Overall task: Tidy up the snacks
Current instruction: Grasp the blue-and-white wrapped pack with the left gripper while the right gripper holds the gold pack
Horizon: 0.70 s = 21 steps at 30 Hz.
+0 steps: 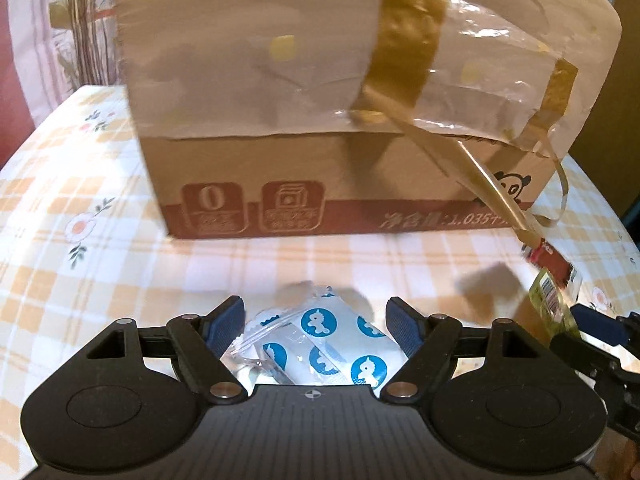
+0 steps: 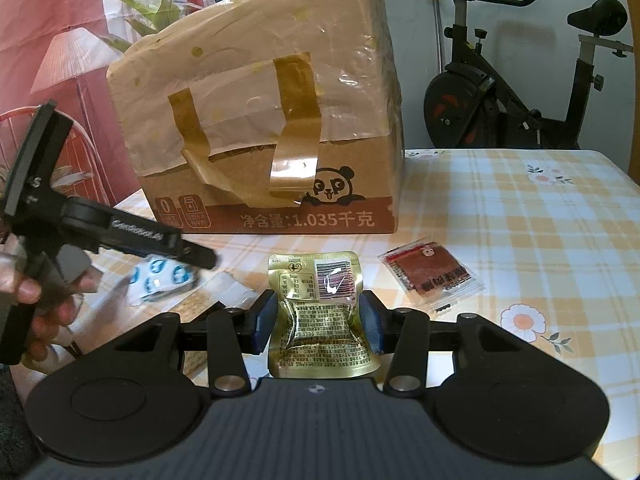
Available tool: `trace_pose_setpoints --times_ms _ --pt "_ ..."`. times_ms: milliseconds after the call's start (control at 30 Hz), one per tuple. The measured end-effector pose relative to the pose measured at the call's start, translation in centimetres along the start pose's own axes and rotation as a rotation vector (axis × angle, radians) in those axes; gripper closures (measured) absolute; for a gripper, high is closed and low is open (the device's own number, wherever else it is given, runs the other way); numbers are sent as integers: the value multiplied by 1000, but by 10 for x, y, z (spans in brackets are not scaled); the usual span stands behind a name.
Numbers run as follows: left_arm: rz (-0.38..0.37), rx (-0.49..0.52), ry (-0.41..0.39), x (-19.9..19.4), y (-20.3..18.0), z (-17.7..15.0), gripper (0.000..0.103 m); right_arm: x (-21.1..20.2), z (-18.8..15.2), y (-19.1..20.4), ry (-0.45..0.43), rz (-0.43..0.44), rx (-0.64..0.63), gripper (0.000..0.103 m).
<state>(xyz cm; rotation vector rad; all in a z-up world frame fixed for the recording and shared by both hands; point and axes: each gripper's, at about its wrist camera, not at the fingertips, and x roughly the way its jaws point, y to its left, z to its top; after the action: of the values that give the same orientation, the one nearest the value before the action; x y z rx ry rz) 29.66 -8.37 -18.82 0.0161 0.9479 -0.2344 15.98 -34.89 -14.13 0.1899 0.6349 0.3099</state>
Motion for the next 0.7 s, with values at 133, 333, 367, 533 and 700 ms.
trace_pose_setpoints --times_ms 133,333,367,533,700 --pt "-37 -60 33 -9 18 -1 23 1 -1 0 1 1 -1 55" --pt "-60 -184 48 -33 43 -5 23 1 0 0 1 1 -1 55" --pt "-61 -199 44 -39 43 -4 23 1 -1 0 1 1 -1 55" --pt "-118 -323 74 -55 56 -5 23 1 -1 1 1 1 -1 55" --pt "-167 -427 109 -46 54 -9 25 1 -1 2 3 0 -6 55"
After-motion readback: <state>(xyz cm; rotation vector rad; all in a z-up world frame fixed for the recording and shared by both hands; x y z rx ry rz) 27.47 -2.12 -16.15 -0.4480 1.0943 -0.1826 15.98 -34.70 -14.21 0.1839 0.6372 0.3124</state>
